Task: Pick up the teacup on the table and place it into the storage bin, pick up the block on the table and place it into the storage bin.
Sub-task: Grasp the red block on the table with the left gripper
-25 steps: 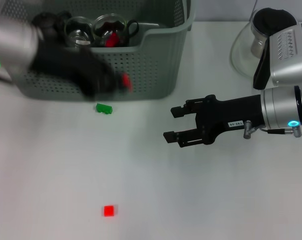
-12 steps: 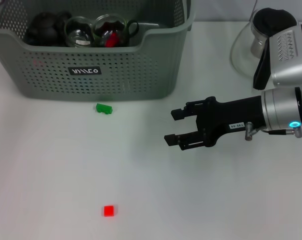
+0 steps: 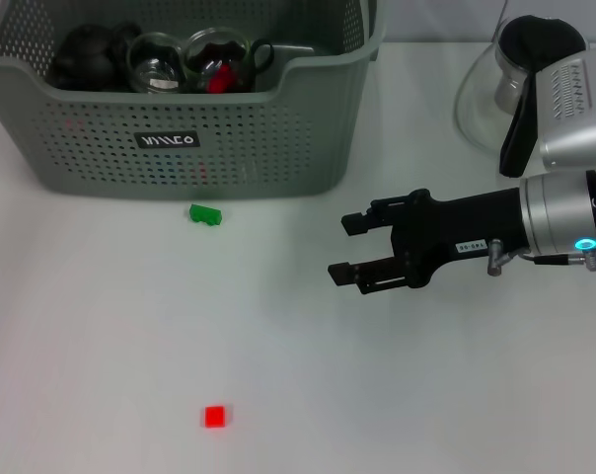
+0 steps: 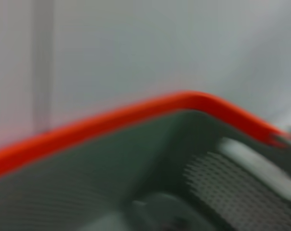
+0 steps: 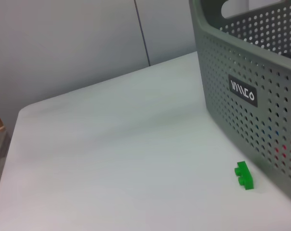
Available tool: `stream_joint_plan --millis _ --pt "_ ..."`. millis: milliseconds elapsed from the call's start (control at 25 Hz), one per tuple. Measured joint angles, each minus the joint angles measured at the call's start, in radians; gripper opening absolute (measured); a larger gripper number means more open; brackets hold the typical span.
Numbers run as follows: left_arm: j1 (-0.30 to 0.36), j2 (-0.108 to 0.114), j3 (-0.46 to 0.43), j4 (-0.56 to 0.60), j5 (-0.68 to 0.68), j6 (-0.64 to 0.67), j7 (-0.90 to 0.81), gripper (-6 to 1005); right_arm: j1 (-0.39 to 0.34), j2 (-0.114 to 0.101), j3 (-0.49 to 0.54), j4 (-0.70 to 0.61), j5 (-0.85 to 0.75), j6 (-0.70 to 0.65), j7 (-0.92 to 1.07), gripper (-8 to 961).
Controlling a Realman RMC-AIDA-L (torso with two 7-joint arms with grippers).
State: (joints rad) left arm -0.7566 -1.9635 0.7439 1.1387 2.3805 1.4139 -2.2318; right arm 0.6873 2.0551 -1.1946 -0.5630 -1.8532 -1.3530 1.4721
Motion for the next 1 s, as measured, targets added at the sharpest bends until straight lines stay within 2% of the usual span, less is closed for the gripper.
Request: stream_joint_plan --millis 80,160,240,320,360,400,480,600,640,800,920,1000 --pt "0.001 0.006 -0.004 0.04 -0.035 0.157 0.041 349 0.0 -0.001 0.002 0.0 0.0 0.0 0.002 766" --pt "0.001 0.002 -0.005 0.079 -0.068 0.347 0.117 429 0.001 -0.003 0.003 0.0 0.0 0.0 0.003 766" --pt "0.006 -0.015 0.0 0.108 -0.077 0.493 0.193 508 0.001 -0.003 0.004 0.002 0.001 0.001 0.004 765" --pt "0.027 -0.043 0.038 0.138 -0.066 0.604 0.26 588 -0.001 -0.003 0.005 0.004 0.002 0.005 0.005 765" --pt "0.044 -0.055 0.077 0.154 -0.059 0.632 0.278 699 -0.002 -0.003 0.006 0.004 0.002 0.007 0.005 765" --pt "0.064 -0.063 0.122 0.165 -0.052 0.643 0.285 809 -0.003 -0.003 0.007 0.005 0.002 0.008 0.007 765" --pt "0.109 -0.074 0.256 0.18 -0.047 0.638 0.293 860 -0.005 -0.003 0.011 0.006 0.002 0.009 0.013 765" --pt "0.142 -0.093 0.373 0.181 -0.027 0.625 0.305 937 -0.005 -0.001 0.02 0.007 0.001 0.011 0.021 765" --pt "0.15 -0.109 0.399 0.179 -0.004 0.615 0.313 963 -0.005 -0.001 0.024 0.007 0.001 0.011 0.021 765" --pt "0.173 -0.18 0.462 0.192 0.124 0.568 0.342 958 0.0 0.003 0.029 0.007 0.0 0.025 0.022 765" --pt "0.191 -0.209 0.533 0.215 0.189 0.52 0.337 954 0.004 0.006 0.029 0.008 0.0 0.033 0.022 765" --pt "0.205 -0.209 0.612 0.227 0.197 0.47 0.297 951 0.007 0.008 0.029 0.008 0.0 0.039 0.022 765"
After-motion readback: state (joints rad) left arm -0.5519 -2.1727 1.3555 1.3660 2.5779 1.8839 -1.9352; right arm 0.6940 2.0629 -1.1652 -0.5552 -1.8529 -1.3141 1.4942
